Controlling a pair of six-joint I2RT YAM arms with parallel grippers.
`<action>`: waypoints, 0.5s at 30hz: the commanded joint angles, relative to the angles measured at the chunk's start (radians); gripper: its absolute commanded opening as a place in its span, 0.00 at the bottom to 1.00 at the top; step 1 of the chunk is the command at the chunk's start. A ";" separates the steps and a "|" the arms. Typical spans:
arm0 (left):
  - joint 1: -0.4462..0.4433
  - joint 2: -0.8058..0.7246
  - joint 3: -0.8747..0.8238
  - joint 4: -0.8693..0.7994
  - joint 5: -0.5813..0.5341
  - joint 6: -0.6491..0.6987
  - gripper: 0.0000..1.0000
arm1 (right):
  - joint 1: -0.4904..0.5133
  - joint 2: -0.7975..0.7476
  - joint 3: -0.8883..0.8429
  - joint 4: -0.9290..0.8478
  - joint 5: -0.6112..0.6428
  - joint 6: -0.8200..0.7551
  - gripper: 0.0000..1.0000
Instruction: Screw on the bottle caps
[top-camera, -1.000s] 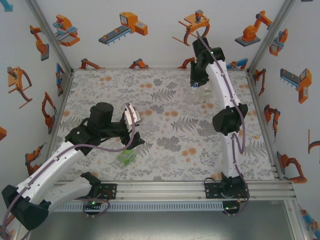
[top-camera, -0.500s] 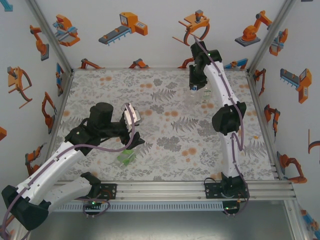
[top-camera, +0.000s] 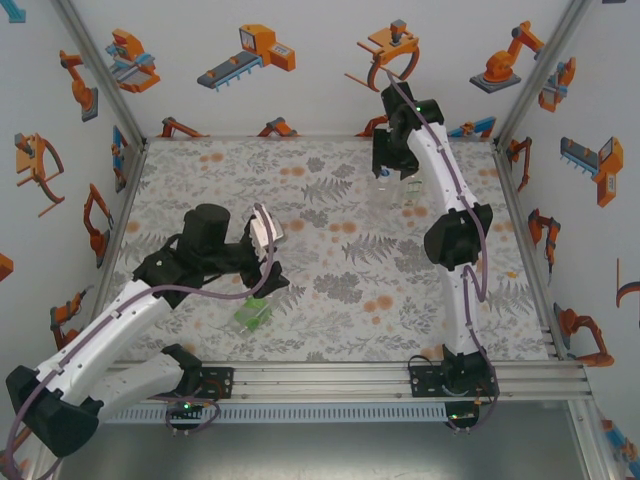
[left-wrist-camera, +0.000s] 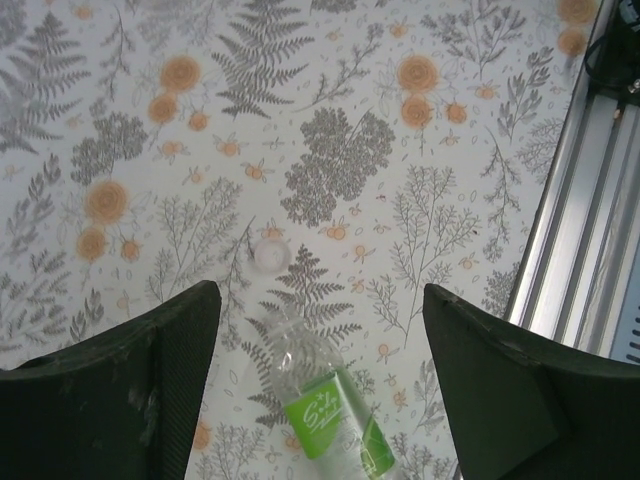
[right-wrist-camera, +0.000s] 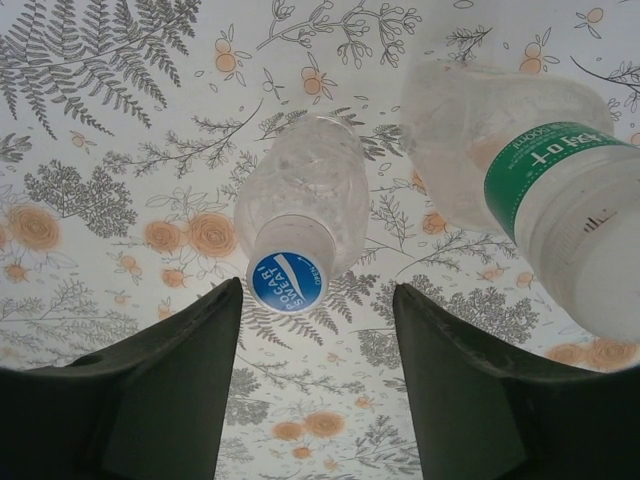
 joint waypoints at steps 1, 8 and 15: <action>-0.005 0.027 0.047 -0.077 -0.091 -0.081 0.74 | 0.002 -0.094 0.013 -0.009 0.008 -0.007 0.62; -0.009 0.039 -0.005 -0.138 -0.243 -0.221 0.74 | 0.013 -0.237 -0.110 0.021 -0.020 0.011 0.69; -0.043 0.007 -0.114 -0.132 -0.401 -0.415 0.75 | 0.021 -0.342 -0.205 0.032 -0.051 0.026 0.70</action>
